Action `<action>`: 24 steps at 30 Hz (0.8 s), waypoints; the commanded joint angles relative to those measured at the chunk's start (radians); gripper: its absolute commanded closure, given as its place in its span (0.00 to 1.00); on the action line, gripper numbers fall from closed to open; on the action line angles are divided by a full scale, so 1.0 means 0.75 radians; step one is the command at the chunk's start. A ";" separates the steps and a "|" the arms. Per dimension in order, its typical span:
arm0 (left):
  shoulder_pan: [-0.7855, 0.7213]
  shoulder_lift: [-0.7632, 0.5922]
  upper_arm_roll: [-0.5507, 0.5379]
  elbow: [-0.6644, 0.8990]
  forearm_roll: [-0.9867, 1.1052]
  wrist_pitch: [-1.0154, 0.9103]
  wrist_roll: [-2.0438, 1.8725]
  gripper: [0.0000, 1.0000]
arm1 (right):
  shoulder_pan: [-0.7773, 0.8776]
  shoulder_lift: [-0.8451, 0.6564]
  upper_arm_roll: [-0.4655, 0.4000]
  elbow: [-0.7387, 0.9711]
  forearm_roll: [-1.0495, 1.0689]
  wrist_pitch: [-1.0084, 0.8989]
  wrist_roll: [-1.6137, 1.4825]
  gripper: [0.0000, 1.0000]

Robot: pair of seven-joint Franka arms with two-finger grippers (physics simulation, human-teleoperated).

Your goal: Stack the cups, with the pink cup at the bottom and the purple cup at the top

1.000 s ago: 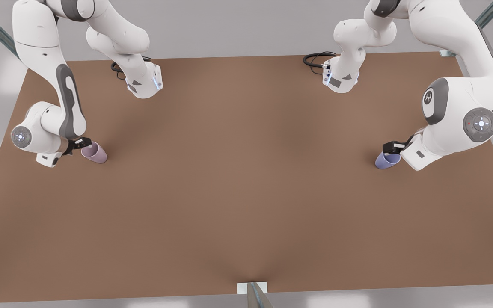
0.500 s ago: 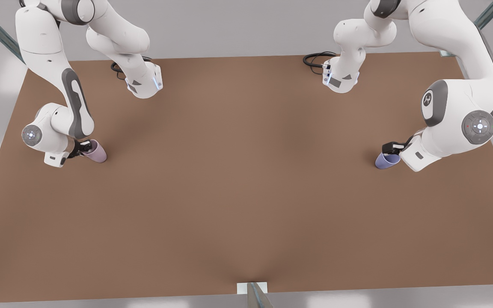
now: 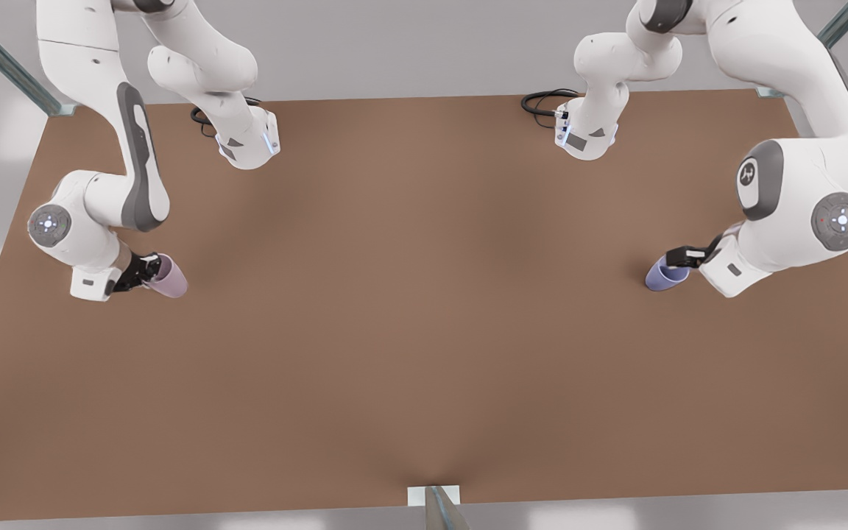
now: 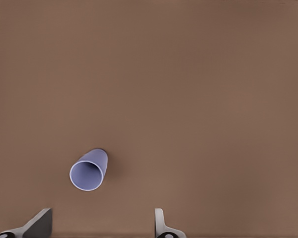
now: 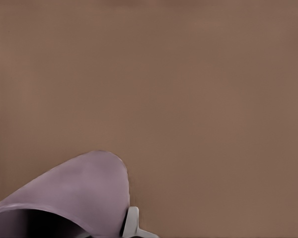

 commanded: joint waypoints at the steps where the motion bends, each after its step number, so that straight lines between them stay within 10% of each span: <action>1: -0.002 0.002 0.011 0.001 -0.016 0.002 0.013 0.00 | 0.153 0.004 0.024 0.078 0.012 -0.266 0.710 0.79; 13: -0.006 0.006 0.209 -0.284 -0.037 0.274 0.293 0.00 | 0.747 0.811 0.282 1.350 0.399 -0.546 2.111 0.79; 24: -0.004 -0.012 0.330 -0.691 -0.084 0.740 0.494 0.00 | 1.062 1.239 0.153 1.708 0.344 -0.391 2.403 0.79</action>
